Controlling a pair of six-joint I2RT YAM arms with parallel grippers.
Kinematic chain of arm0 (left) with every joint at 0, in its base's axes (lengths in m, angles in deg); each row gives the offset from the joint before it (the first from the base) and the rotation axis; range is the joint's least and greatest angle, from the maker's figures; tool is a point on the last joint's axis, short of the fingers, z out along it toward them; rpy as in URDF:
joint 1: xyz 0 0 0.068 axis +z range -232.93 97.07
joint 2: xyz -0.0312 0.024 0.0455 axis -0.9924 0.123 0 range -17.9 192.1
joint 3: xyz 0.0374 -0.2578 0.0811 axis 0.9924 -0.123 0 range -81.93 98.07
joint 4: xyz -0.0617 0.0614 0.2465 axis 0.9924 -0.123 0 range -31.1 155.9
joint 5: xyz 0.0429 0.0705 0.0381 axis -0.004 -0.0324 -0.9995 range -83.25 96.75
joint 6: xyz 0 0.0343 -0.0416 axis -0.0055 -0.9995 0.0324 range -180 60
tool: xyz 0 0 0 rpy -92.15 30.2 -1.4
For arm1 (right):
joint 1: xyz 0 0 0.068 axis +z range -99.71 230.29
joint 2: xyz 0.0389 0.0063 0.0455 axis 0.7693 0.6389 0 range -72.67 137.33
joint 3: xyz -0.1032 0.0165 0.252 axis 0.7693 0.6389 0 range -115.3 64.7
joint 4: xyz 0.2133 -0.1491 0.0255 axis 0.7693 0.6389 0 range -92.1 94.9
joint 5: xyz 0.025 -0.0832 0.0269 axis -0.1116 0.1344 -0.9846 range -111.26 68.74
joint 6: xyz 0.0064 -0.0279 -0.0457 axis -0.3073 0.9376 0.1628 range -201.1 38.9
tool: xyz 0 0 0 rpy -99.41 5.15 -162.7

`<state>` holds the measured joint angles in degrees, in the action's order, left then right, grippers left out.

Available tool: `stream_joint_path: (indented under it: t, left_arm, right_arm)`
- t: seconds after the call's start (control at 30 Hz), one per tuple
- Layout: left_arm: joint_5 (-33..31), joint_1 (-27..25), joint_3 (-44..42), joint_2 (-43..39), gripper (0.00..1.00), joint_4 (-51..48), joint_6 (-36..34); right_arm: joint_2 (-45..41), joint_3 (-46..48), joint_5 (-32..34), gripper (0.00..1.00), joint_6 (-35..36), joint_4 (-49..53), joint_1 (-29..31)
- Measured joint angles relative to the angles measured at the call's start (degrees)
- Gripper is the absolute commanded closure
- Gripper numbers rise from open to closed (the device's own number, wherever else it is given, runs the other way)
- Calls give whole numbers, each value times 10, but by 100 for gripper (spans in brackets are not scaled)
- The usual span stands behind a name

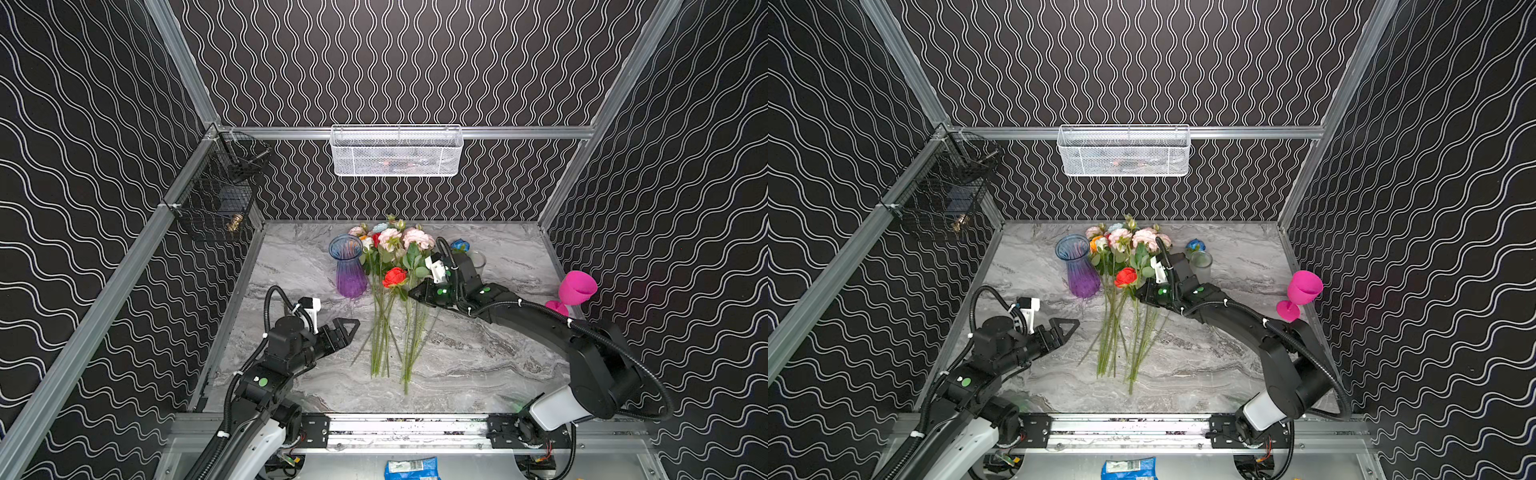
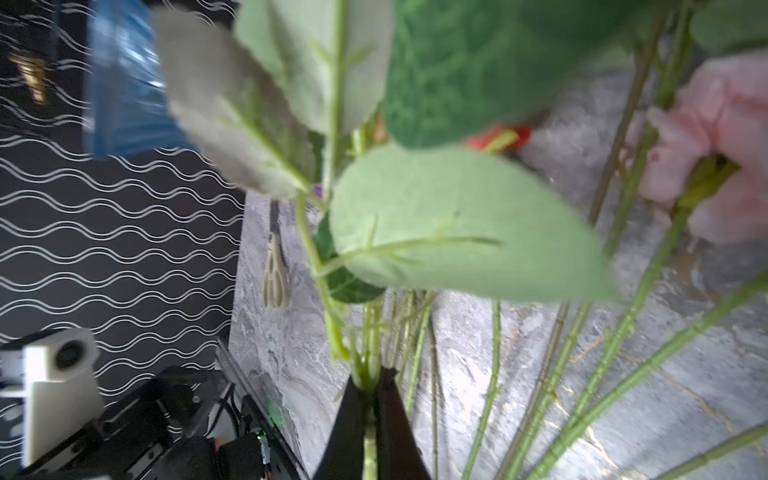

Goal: Arrange the flowers into the vase
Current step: 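Lift the pink rose stem high out of the pile with the right gripper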

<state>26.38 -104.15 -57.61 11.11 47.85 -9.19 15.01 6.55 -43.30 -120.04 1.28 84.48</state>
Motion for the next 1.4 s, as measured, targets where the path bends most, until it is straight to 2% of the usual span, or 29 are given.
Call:
stream_joint_path:
  t: [0.53, 0.97, 1.1, 1.27, 1.4]
  left_arm:
    - [-19, 0, 37, -2, 1, -9, -17]
    - [-16, 0, 16, -36, 1, 21, -14]
    - [-12, 0, -2, -42, 1, 82, -10]
    - [-8, 0, -51, -49, 1, 181, 38]
    - [3, 0, -63, -42, 1, 249, 62]
  right_arm:
    - [-86, -49, 123, 100, 115, 91, 17]
    - [-99, -115, 160, 100, 171, 90, 18]
    - [-116, -158, 224, 100, 204, 68, 18]
    - [-115, -250, 358, 100, 278, 65, 14]
    - [-111, -304, 448, 100, 339, 42, -23]
